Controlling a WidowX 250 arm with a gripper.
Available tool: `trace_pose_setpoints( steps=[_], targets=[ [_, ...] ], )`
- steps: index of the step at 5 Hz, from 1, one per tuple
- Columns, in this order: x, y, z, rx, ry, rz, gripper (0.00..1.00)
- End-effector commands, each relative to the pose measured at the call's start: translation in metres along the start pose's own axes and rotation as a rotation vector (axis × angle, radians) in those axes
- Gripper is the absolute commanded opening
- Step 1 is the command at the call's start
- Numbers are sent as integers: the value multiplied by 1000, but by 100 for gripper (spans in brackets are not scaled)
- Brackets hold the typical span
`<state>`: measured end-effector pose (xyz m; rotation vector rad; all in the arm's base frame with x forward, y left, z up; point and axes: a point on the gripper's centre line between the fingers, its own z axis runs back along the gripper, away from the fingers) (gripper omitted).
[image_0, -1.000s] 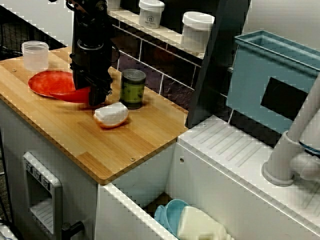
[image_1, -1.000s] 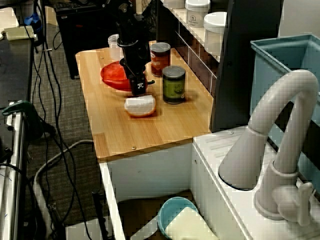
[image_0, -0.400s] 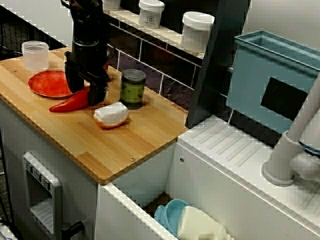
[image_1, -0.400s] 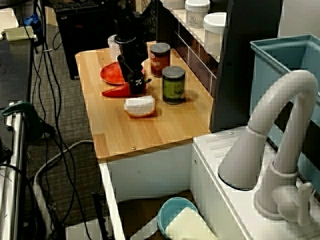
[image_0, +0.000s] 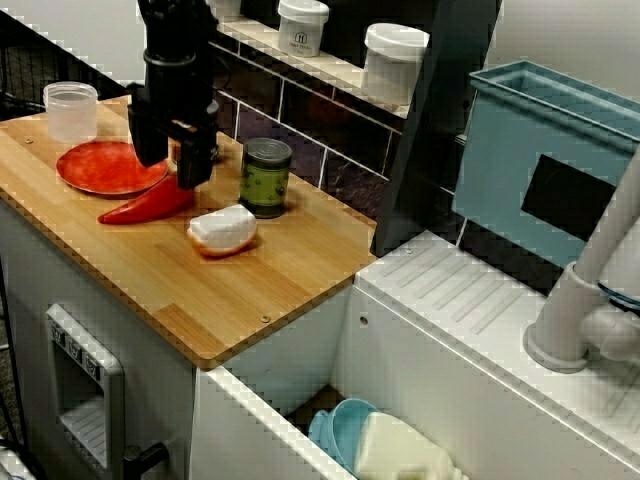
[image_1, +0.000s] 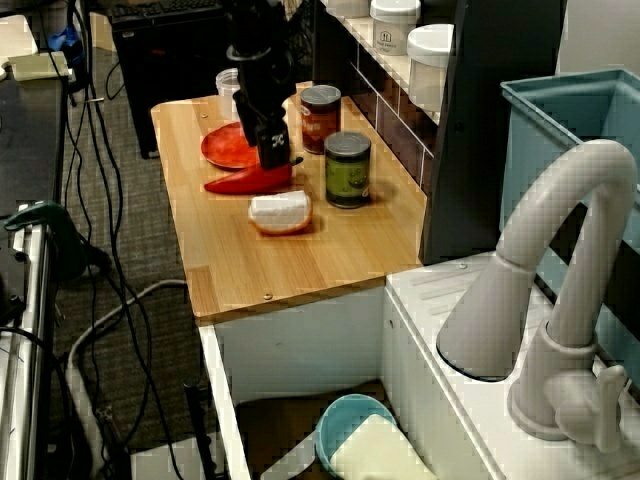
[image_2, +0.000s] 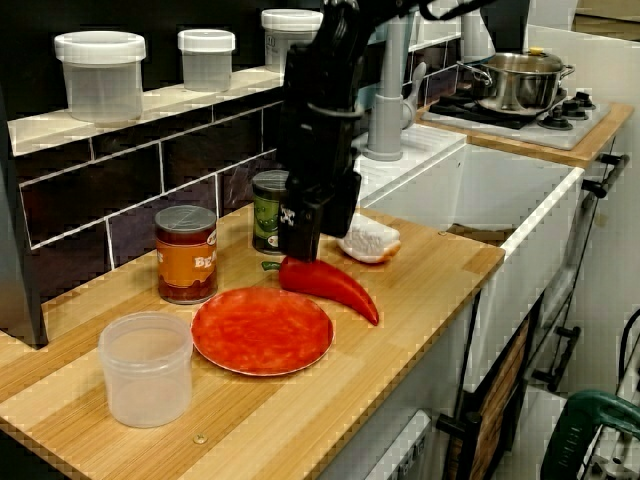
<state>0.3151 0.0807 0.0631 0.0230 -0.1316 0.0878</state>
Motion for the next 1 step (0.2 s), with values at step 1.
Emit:
trace_pose_setpoints(
  steps=[1],
  targets=[
    [12,6,33,17,-82,12,100]
  ],
)
